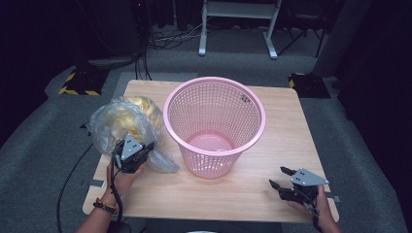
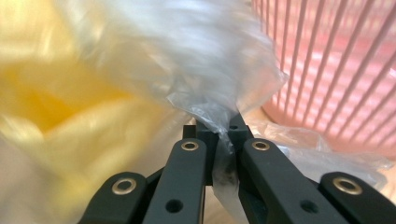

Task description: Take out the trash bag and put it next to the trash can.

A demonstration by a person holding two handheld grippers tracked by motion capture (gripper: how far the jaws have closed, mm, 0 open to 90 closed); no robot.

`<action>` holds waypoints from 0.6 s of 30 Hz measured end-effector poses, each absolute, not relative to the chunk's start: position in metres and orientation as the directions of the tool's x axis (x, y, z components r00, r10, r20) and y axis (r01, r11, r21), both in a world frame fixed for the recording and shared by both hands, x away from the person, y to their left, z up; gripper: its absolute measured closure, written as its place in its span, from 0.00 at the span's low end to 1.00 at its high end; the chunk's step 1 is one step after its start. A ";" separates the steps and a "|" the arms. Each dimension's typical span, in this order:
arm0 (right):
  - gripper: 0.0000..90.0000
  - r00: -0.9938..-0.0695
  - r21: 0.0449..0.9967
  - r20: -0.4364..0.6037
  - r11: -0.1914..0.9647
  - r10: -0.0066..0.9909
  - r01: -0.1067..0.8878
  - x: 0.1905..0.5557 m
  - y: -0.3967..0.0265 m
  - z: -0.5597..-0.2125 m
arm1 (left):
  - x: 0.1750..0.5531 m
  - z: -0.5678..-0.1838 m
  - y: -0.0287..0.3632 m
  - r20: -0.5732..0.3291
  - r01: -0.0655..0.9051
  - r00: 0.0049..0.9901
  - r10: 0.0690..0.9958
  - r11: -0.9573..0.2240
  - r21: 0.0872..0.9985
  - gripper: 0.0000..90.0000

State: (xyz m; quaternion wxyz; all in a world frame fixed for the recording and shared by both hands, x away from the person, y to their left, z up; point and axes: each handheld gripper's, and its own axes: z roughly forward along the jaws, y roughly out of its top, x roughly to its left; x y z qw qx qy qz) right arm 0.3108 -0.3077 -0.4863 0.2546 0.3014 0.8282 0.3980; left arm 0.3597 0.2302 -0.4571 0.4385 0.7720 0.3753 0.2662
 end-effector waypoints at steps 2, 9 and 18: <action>0.37 -0.690 0.801 -0.180 0.512 0.701 0.311 0.312 -0.308 -0.489 | 0.361 -0.465 0.228 0.074 0.361 0.595 0.800 -0.349 0.865 0.99; 0.37 -0.694 0.782 -0.157 0.517 0.703 0.347 0.316 -0.311 -0.496 | 0.350 -0.480 0.221 0.079 0.386 0.590 0.803 -0.368 0.846 0.43; 0.32 -0.700 0.771 -0.101 0.501 0.706 0.394 0.320 -0.317 -0.502 | 0.339 -0.493 0.229 0.030 0.441 0.616 0.787 -0.376 0.815 0.18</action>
